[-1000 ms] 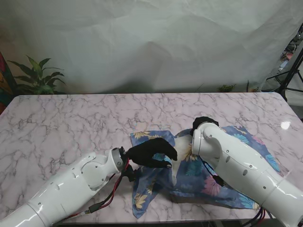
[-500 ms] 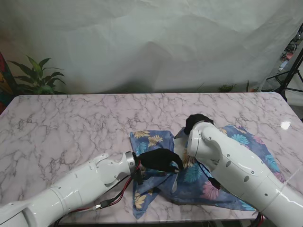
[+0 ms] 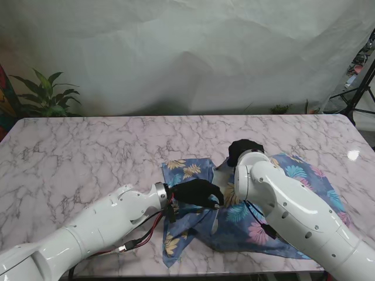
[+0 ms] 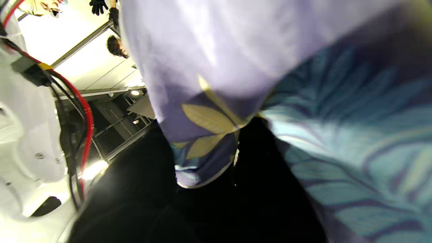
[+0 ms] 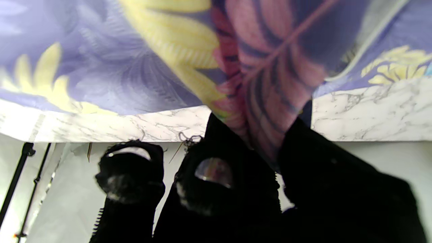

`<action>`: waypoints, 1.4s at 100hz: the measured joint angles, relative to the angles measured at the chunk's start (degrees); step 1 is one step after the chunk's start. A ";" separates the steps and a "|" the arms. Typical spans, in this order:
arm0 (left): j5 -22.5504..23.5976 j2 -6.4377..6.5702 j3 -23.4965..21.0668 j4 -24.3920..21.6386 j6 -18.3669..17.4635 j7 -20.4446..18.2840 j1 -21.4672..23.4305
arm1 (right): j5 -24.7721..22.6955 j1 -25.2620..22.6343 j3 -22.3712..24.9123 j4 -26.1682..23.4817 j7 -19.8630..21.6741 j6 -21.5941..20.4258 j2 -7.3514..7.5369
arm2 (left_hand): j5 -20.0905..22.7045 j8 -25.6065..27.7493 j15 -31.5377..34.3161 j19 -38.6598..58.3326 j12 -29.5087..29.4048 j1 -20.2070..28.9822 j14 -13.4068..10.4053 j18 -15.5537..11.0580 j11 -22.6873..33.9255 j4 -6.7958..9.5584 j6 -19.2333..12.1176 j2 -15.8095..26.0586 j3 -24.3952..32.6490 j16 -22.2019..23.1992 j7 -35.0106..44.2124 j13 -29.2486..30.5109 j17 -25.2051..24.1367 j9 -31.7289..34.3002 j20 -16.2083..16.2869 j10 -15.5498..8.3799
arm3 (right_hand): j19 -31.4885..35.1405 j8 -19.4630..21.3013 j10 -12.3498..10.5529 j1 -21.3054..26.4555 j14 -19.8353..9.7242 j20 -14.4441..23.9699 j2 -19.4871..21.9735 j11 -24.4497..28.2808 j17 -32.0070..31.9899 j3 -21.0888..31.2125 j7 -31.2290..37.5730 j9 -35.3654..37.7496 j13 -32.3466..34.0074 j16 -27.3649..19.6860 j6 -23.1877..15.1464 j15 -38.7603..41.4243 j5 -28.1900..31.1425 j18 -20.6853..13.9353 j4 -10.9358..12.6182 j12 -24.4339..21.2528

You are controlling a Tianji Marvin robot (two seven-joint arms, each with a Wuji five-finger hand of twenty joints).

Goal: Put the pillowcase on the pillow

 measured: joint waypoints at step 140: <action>3.29 -3.34 5.06 9.01 -4.38 4.83 -3.18 | 12.94 6.39 -2.96 0.21 -10.24 -2.29 -1.20 | -0.66 1.87 3.35 2.06 2.24 0.00 -1.29 -2.29 -0.07 0.02 0.05 0.66 -0.01 2.83 0.00 -2.24 -2.60 -0.07 0.86 0.01 | -0.33 -0.72 -1.74 -0.06 -2.13 -0.83 0.66 0.00 0.02 -0.63 -0.12 0.00 0.06 0.79 -0.68 1.34 -0.51 -2.64 -0.01 -0.96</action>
